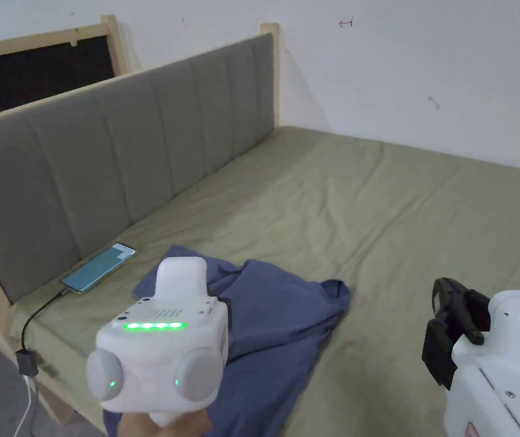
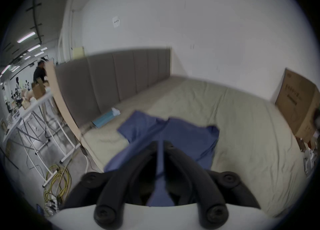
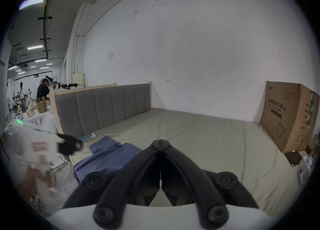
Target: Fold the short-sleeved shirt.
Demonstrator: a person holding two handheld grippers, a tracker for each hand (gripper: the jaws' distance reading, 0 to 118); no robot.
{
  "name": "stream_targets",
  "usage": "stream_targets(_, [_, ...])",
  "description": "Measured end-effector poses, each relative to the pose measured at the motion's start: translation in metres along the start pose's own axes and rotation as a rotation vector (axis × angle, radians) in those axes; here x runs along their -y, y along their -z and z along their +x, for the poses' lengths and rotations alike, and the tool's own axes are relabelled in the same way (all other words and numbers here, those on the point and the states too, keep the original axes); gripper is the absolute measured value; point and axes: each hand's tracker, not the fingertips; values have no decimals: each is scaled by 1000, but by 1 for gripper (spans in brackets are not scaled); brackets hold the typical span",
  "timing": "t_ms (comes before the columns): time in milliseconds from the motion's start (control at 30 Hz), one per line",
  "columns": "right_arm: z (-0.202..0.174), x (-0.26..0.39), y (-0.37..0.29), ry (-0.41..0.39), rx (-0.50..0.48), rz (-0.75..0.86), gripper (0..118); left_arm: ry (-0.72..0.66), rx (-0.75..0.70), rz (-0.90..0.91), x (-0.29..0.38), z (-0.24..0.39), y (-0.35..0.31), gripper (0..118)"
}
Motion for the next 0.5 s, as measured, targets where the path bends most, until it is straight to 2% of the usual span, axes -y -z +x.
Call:
stream_targets(67, [2, 4, 4, 3, 3, -23, 0, -7, 66, -178, 9, 4, 52, 75])
stream_targets(100, [2, 8, 6, 1, 7, -34, 0, -22, 113, -269, 15, 6, 74, 100])
stream_targets(133, [3, 10, 8, -3, 11, -49, 0, -56, 149, -315, 20, 8, 86, 114])
stream_targets(200, [7, 16, 15, -10, 21, -76, 0, -69, 175, -316, 27, 15, 102, 108])
stream_targets(267, [11, 23, 22, -6, 37, -109, 0, -58, 170, -309, 22, 26, 112, 110])
stream_targets(400, [23, 34, 38, 52, 43, -181, 0, 123, 150, -340, 17, 53, 145, 111])
stream_targets(433, [25, 37, 40, 62, 49, -191, 0, 151, 145, -359, 20, 57, 155, 106])
stream_targets(467, [28, 39, 43, 74, 53, -205, 0, 166, 156, -412, 25, 62, 170, 96])
stream_targets(500, [31, 42, 46, 84, 58, -219, 0, 162, 175, -499, 31, 66, 182, 93])
